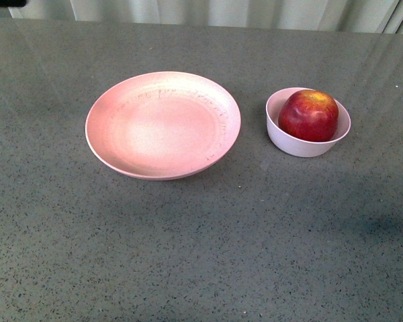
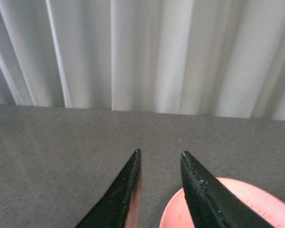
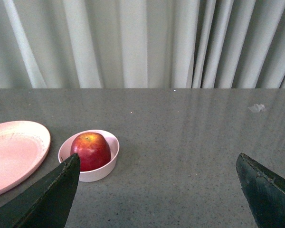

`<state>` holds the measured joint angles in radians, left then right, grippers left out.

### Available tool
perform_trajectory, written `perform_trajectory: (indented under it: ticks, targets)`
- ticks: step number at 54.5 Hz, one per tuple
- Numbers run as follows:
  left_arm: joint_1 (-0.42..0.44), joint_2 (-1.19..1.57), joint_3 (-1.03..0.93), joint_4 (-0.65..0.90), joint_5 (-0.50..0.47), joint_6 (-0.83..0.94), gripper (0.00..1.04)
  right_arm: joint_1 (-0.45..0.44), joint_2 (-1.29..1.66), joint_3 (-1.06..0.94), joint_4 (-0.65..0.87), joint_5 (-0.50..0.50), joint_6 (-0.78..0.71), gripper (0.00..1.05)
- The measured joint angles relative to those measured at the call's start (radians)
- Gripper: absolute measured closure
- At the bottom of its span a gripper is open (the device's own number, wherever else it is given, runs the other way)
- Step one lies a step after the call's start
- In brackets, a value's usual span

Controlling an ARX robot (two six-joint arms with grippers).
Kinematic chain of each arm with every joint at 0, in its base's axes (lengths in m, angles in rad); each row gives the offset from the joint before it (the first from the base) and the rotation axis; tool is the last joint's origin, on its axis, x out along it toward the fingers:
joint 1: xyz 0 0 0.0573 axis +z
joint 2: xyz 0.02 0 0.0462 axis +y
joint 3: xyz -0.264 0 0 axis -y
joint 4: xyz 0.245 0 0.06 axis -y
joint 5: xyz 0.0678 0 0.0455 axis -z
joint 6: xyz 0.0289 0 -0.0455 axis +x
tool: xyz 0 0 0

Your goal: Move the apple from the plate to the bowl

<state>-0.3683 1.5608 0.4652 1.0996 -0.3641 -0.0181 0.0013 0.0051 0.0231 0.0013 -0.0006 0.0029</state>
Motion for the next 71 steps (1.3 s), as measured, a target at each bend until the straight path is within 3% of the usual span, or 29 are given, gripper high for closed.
perform_trajectory:
  ticks: [5,7,32,45,48,51,71]
  targets:
    - [0.051,-0.069,-0.103,0.016,0.05,0.003,1.0,0.0,0.0,0.0,0.0,0.0,0.0,0.09]
    - [0.063,-0.079,-0.129,0.048,0.065,0.002,1.03,0.0,0.0,0.0,0.0,0.0,0.0,0.09]
    - [0.219,-0.435,-0.364,-0.09,0.219,0.007,1.03,0.0,0.0,0.0,0.0,0.001,0.0,0.09]
    - [0.275,-0.663,-0.424,-0.257,0.271,0.008,1.03,0.0,0.0,0.0,0.0,0.0,0.0,0.09]
    - [0.327,-0.724,-0.433,-0.307,0.347,0.009,1.03,0.0,0.0,0.0,0.0,0.001,0.0,0.09]
    - [0.36,-0.786,-0.442,-0.359,0.356,0.009,1.03,0.0,0.0,0.0,0.0,0.001,0.0,0.09]
    - [0.364,-1.052,-0.45,-0.598,0.364,0.01,1.03,0.0,0.0,0.0,0.0,0.001,0.0,0.09]
